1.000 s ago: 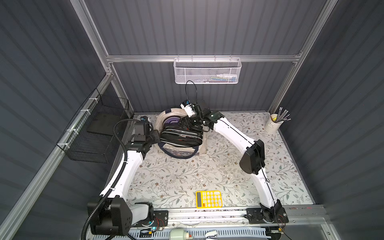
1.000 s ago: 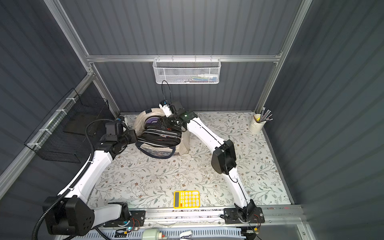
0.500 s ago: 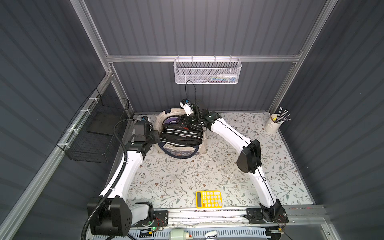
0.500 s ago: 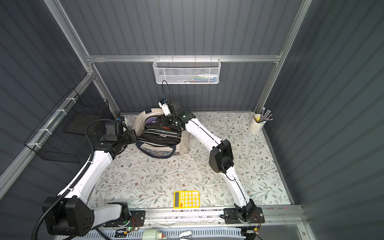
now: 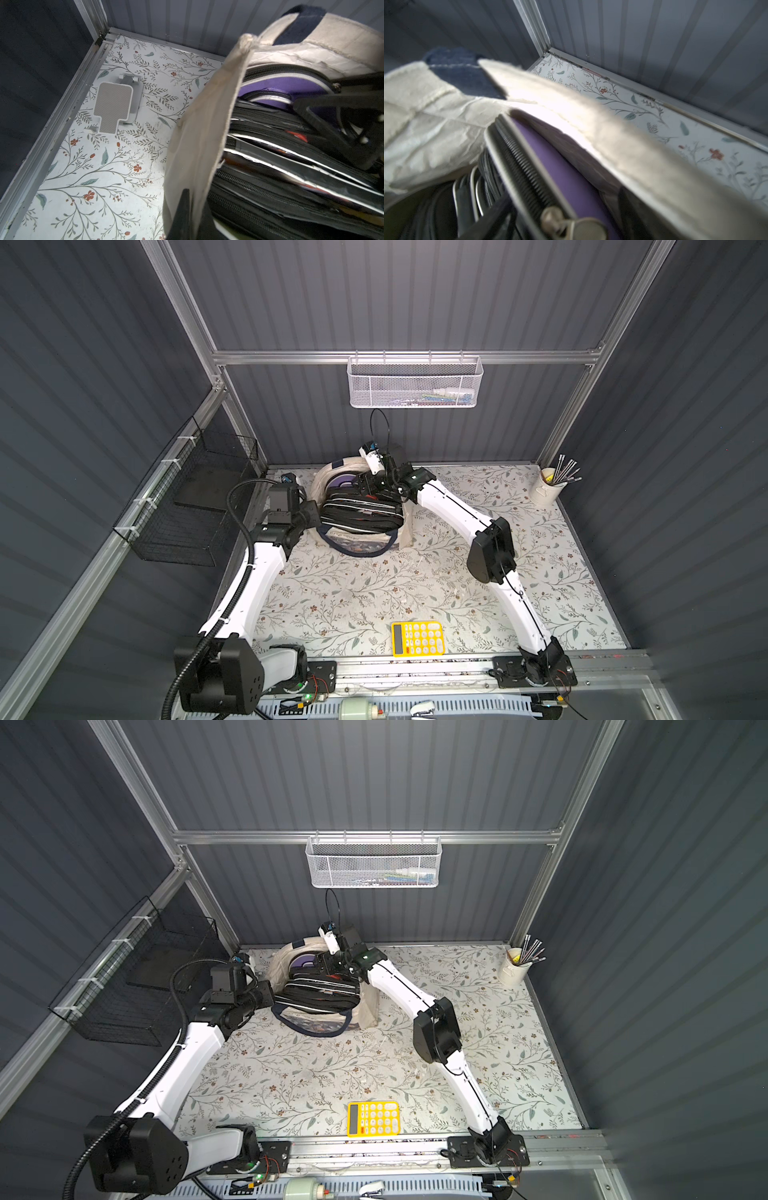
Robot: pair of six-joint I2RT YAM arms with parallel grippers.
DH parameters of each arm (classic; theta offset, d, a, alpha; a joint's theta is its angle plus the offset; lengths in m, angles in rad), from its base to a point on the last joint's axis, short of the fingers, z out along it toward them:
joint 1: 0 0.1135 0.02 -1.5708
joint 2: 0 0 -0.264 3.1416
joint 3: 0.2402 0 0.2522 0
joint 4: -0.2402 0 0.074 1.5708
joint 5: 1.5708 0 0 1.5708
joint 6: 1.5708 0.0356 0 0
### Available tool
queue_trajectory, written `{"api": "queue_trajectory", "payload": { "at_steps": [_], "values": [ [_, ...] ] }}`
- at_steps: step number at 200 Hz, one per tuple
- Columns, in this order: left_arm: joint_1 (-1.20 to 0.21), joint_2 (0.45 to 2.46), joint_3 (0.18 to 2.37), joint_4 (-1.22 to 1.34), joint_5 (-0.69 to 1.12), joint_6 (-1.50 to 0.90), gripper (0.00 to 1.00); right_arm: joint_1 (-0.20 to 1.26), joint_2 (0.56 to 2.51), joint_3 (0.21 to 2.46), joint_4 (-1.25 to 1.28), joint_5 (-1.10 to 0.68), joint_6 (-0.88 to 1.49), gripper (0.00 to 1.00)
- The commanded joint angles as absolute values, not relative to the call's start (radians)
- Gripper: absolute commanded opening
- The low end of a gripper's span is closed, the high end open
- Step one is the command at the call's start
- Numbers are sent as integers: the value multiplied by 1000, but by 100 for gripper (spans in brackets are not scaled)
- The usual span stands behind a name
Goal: Remove the ping pong set from the canvas bag
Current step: Pick up the ping pong set from the canvas bag.
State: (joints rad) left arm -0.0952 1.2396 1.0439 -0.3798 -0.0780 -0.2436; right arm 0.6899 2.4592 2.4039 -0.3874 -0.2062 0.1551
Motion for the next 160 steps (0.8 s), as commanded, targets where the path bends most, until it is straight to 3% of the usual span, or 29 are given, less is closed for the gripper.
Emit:
{"api": "queue_trajectory", "payload": {
  "at_steps": [1,36,61,110,160],
  "values": [
    [-94,1224,1031,-446,-74,-224,0,684,2477,2412,-359,-249,170,61],
    [-94,1226,1035,-447,-87,-219,0,695,2466,2382,-367,-293,134,38],
    [-93,1229,1043,-449,-114,-212,0,704,2433,2327,-372,-307,105,0],
    [-78,1261,1081,-452,-117,-206,0,711,2304,2178,-351,-265,63,0],
    [-48,1304,1129,-449,-38,-232,0,728,2187,2164,-383,-205,5,0]
  ]
}}
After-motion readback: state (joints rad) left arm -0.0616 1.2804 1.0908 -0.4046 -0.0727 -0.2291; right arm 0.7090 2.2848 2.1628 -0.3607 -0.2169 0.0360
